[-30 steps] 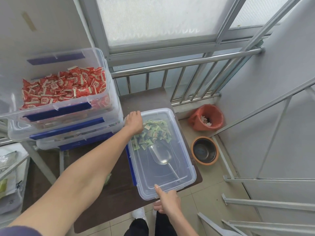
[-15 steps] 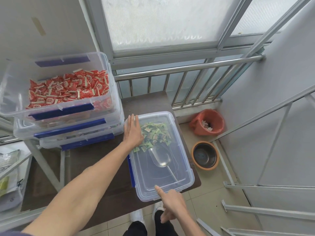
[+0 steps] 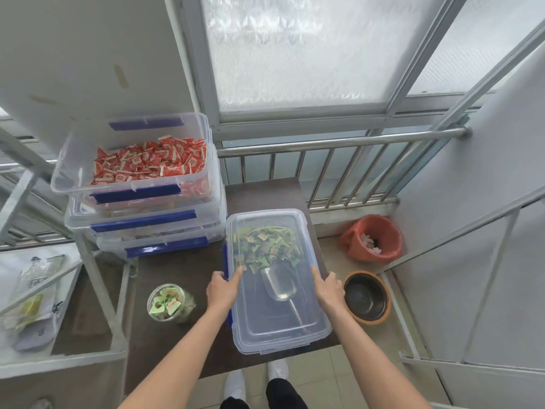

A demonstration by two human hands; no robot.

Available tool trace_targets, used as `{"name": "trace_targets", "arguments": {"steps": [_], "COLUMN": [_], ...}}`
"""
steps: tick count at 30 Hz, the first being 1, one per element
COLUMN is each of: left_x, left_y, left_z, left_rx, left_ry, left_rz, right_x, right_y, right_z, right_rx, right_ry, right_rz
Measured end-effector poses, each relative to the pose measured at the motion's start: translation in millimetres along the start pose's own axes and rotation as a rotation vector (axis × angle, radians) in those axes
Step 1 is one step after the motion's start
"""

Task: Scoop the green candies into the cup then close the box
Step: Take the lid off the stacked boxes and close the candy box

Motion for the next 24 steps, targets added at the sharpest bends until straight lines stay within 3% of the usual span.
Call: {"name": "trace_targets", "arguments": {"steps": [3, 10, 16, 24], "left_x": [0, -3, 4, -2], "left_y": [3, -2, 4, 14], "left_z": [-6, -24, -16, -4], "left_rx": [0.040, 0.122, 0.053, -0.031], "left_ry": [0.048, 0.164, 0.046, -0.145], "left_rz": [-0.002, -0.071, -0.010, 0.028], "right_x": [-18, -9, 16, 8], "right_y": [-19, -27, -19, -5], "right_z": [12, 16, 2, -10], "right_rx": [0.002, 0.014, 0.185, 0.307], "right_ry": [-0.061, -0.186, -0.013, 0.126], "right_rz": [-0.174, -0.274, -0.023, -0.025]}}
Point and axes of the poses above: each hand's wrist, its own y-axis away from the middle knuckle, its own x-axis out of the back of the hand, z = x × y, the point moved 8 cm from there along -y, towards the middle knuckle, and after that the axes turned 9 degrees about -z, right-handed, at the moved point
